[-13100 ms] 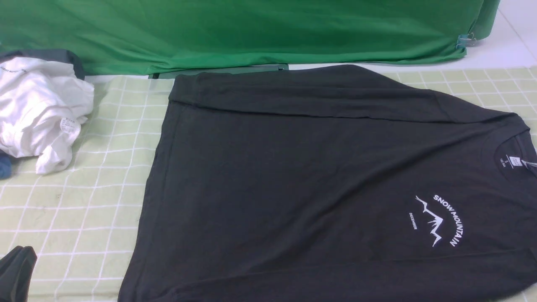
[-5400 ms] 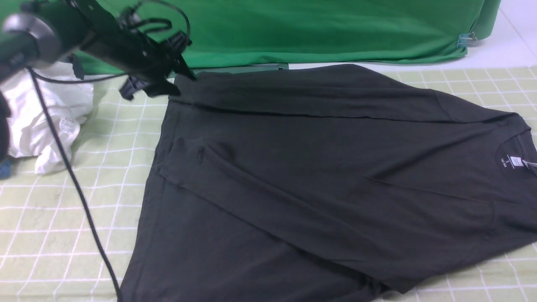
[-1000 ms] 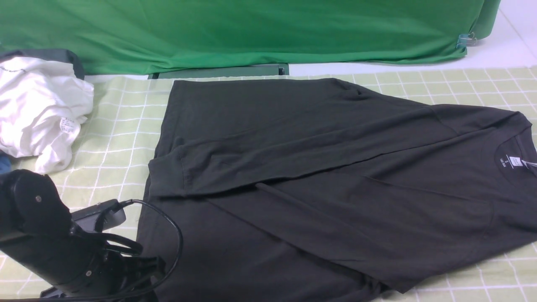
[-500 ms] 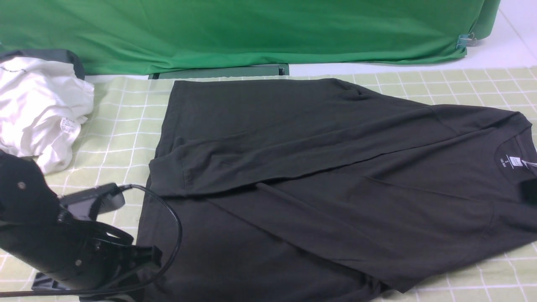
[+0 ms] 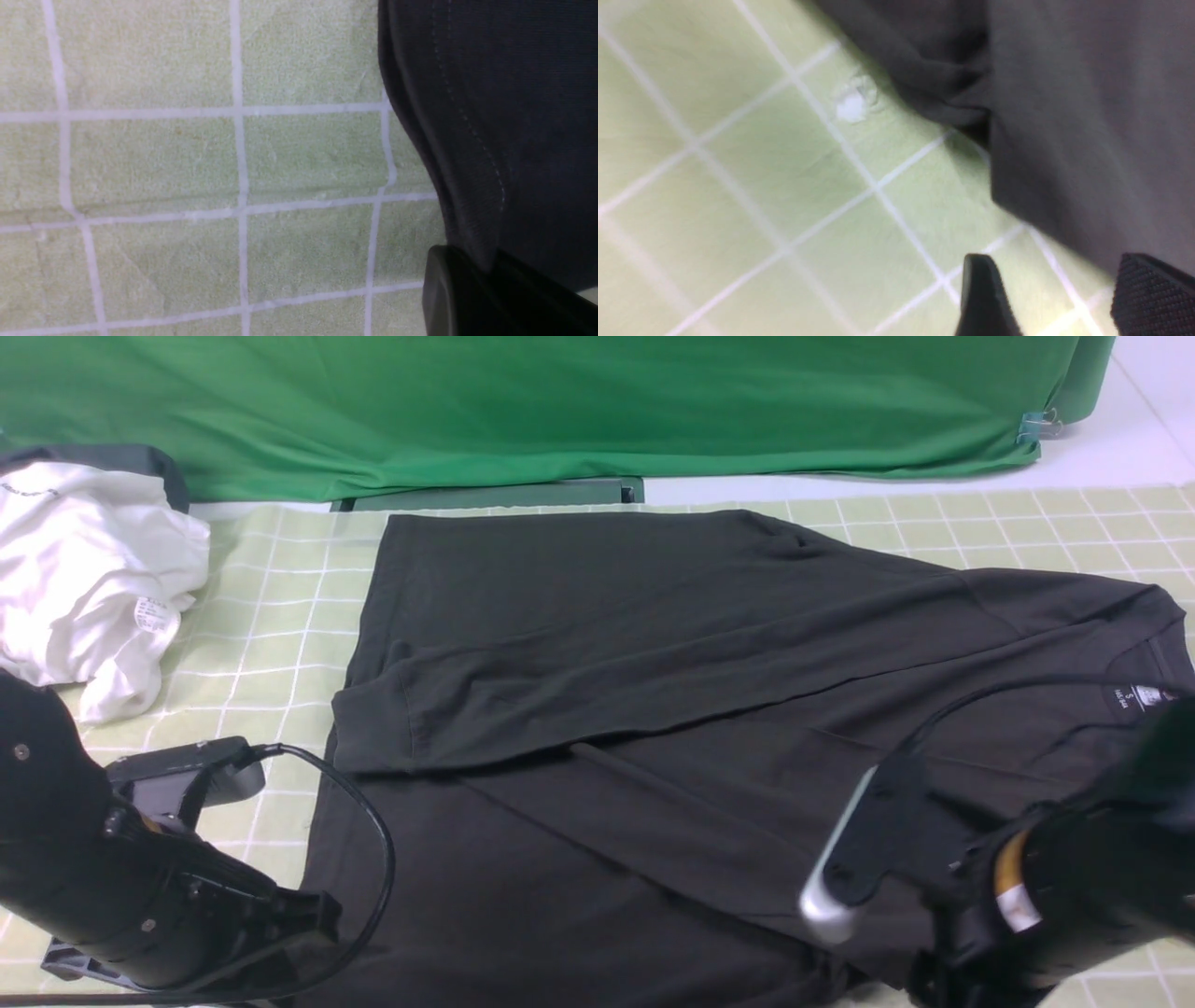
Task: Fold a long-sleeved shirt over a green coffee tablecloth.
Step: 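Grasp the near edge of the shirt at its hem and shoulder corners, then fold the black garment in half by bringing its near edge over to the far edge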
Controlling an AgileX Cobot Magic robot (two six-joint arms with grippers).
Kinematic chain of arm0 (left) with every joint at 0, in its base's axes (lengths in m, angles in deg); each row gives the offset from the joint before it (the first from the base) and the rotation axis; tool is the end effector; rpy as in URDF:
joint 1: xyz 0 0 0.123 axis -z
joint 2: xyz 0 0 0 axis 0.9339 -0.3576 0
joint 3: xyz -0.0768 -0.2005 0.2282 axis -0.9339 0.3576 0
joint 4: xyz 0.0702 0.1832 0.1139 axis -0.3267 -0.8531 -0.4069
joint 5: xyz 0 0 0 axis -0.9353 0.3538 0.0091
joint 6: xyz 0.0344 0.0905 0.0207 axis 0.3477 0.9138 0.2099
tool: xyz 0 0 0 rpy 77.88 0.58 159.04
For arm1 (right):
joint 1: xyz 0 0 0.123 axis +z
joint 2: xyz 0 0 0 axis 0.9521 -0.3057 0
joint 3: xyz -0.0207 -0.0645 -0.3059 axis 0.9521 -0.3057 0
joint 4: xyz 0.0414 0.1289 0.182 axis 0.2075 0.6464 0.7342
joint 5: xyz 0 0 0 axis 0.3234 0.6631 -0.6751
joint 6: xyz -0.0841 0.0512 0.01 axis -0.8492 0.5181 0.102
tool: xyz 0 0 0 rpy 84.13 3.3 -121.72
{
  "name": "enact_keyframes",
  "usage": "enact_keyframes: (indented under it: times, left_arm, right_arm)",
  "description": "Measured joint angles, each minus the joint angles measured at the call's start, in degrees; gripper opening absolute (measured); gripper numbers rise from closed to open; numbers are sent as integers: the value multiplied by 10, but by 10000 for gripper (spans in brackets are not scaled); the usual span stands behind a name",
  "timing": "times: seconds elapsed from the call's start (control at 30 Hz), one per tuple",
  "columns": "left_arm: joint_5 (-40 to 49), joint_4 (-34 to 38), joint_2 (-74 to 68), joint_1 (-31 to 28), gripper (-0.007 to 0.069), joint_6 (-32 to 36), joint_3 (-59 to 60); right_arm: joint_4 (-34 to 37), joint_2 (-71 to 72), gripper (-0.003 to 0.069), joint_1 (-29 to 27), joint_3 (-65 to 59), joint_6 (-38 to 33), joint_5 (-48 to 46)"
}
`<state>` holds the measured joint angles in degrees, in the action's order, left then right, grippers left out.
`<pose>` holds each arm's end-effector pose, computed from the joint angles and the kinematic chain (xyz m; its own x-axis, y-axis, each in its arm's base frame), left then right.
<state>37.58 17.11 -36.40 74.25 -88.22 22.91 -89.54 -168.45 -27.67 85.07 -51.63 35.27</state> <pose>0.1688 -0.0369 0.2274 -0.9938 -0.0843 -0.0718 -0.0656 0.9706 -0.2315 0.1636 0.1520 0.2264 -0.5382 -0.8179 -0.2034 -0.8182 0.5650 -0.1066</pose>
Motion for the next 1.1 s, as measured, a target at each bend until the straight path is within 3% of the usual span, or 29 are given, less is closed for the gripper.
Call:
enact_keyframes:
  times: [0.33,0.4,0.53,0.6,1.1]
  left_arm:
    - [-15,0,0,0,17,0,0]
    - [-15,-1,0,0,17,0,0]
    - [-15,0,0,0,17,0,0]
    - [-15,-1,1,0,17,0,0]
    - [81,-1,105,0,17,-1,0]
  right_arm:
    - [-27,-91,367,6,1,12,71]
    - [-27,-92,332,6,2,12,72]
    - [-37,-94,104,6,3,0,76]
    - [-39,-96,57,6,8,-2,69]
    - [-2,-62,43,41,42,-3,-78]
